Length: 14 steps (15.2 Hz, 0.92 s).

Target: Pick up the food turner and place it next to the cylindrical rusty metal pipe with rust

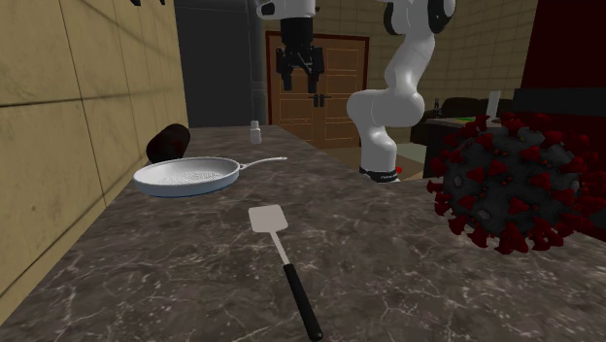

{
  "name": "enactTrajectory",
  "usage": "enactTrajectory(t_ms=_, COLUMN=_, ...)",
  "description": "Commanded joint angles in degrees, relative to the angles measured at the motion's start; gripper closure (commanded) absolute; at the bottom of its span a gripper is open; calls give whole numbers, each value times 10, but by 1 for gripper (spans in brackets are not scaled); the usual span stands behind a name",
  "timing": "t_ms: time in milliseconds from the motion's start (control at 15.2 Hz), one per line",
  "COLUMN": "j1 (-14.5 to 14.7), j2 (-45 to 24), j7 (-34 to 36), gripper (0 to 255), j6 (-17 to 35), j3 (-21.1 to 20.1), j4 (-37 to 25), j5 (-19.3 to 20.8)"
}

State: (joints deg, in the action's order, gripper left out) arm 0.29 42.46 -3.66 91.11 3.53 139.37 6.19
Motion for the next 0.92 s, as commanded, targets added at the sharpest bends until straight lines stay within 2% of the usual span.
enactTrajectory(t_ms=0, j1=0, j2=0, j7=0, gripper=0, j6=0, j3=0, j4=0, j5=0)
enactTrajectory(t_ms=462, j1=51, j2=-125, j7=-93, gripper=0, j6=120, j3=12, j4=-25, j5=-9)
enactTrajectory(t_ms=858, j1=93, j2=-232, j7=-175, gripper=0, j6=202, j3=12, j4=-65, j5=-27)
